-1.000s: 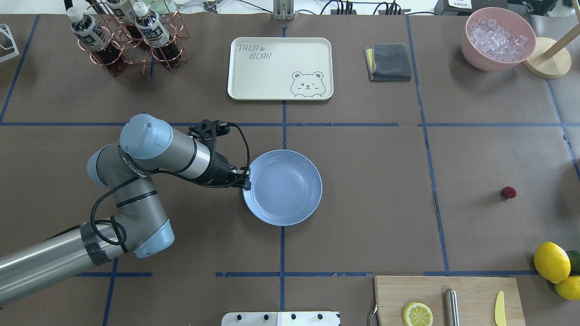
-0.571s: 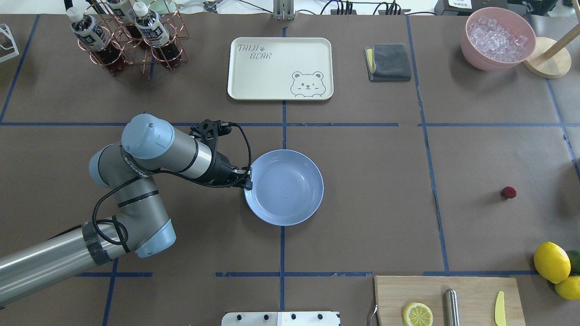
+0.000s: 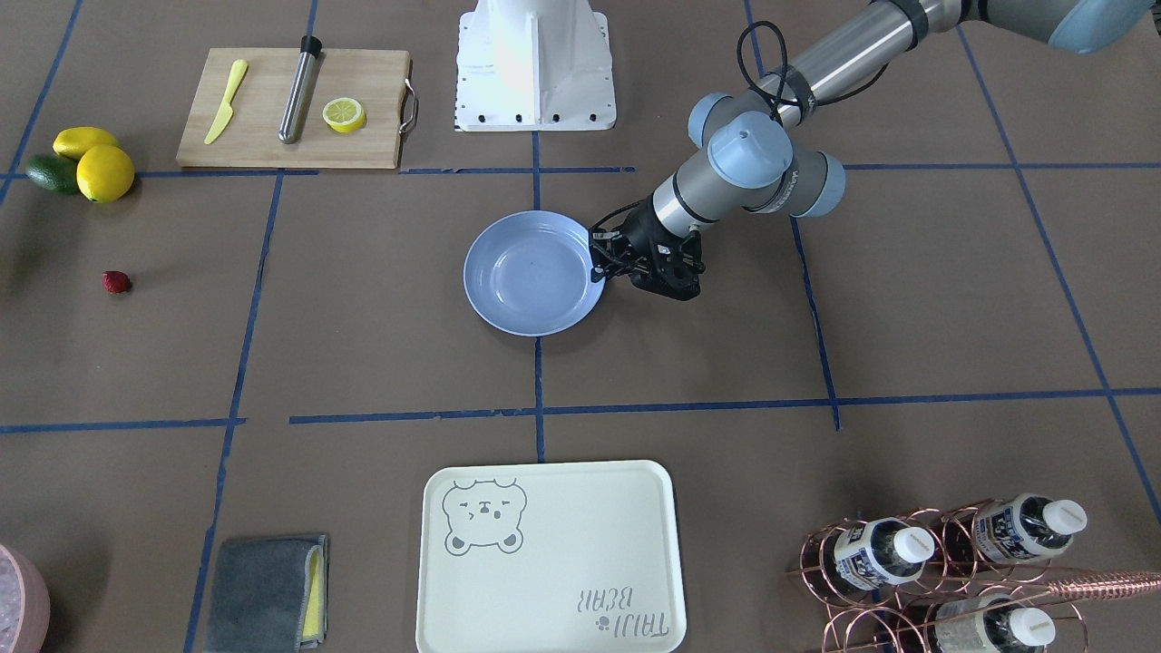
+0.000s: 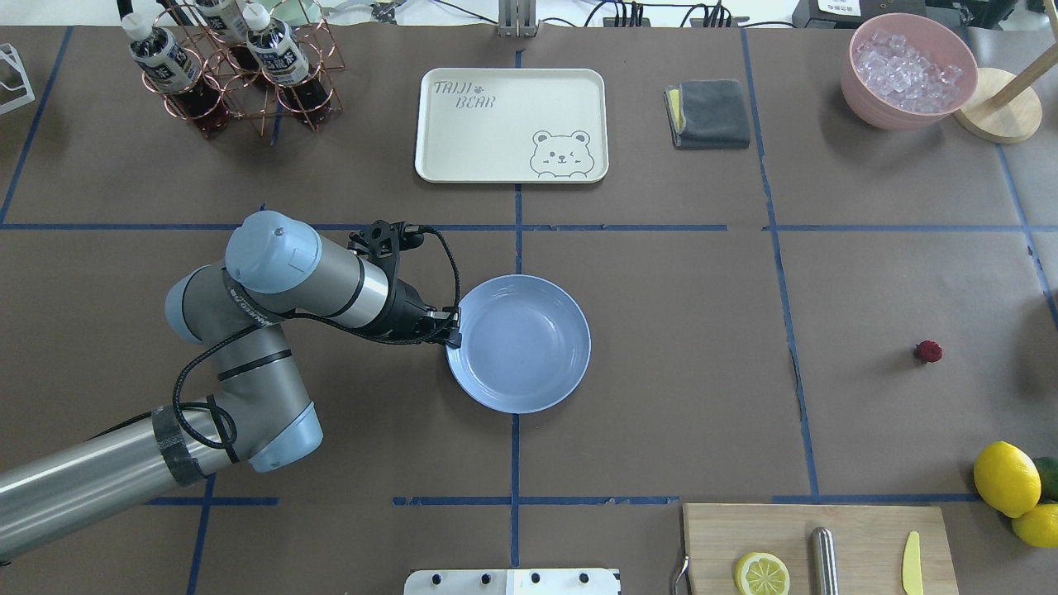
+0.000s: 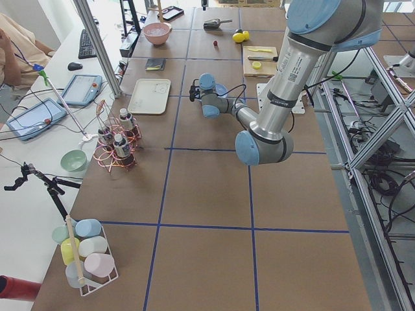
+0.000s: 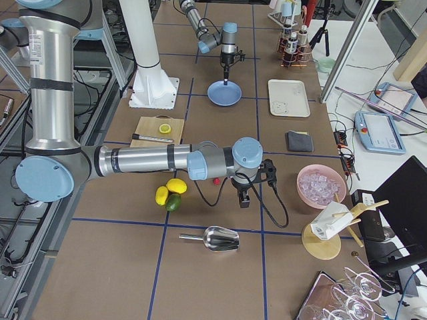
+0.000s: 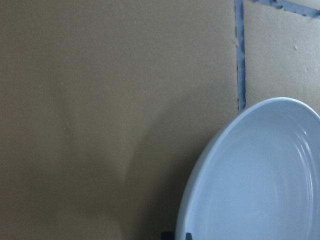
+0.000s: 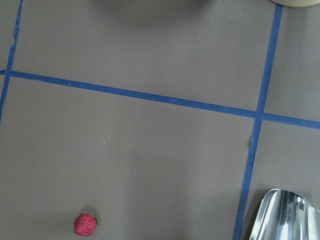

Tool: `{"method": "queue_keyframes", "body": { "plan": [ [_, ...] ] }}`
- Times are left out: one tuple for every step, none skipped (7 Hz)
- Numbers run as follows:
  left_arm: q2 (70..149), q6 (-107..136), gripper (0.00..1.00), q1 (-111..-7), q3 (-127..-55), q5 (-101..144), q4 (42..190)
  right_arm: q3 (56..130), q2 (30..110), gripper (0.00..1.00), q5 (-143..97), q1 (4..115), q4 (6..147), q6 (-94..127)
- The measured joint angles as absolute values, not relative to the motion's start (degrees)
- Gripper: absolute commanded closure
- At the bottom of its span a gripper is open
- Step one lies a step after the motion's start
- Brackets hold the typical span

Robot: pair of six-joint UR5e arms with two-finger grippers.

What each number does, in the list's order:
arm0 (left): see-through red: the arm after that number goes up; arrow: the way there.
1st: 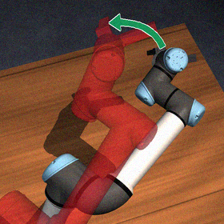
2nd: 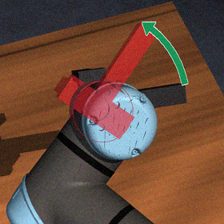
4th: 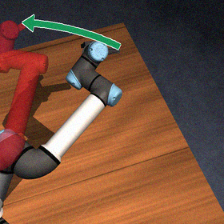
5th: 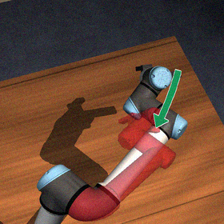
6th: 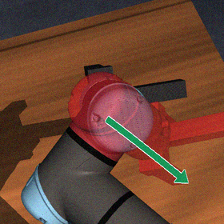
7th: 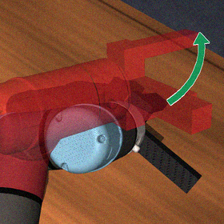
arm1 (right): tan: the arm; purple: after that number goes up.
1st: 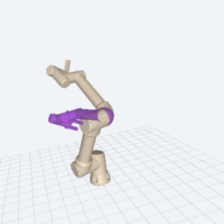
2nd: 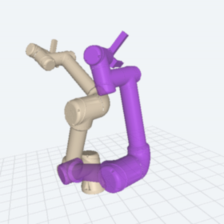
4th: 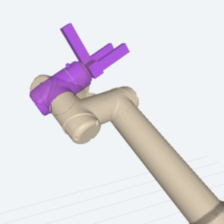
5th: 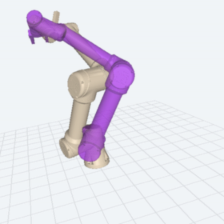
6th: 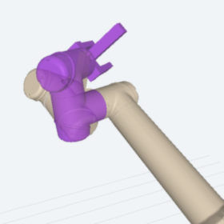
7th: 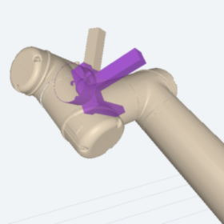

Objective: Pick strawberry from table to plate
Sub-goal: 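Hold the plate in place at the table center with the left gripper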

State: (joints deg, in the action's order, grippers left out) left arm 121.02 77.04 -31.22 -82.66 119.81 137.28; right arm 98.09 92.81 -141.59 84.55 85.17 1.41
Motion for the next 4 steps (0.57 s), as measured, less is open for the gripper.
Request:
{"method": "queue_keyframes", "body": {
  "plan": [
    [121.03,77.06,0.53,-31.17,-82.64,119.69,137.28,98.09,92.81,0.00,-141.59,84.55,85.17,1.41],
    [121.02,77.07,0.27,-31.15,-82.62,119.62,137.35,98.09,92.81,0.00,-141.59,84.55,85.17,1.41],
    [120.90,77.08,0.27,-31.02,-82.53,119.41,138.06,98.09,92.81,0.00,-141.59,84.55,85.17,1.41],
    [120.64,77.08,0.27,-30.76,-82.48,118.55,139.36,98.13,92.81,0.00,-141.61,84.55,85.17,1.42]
  ]
}}
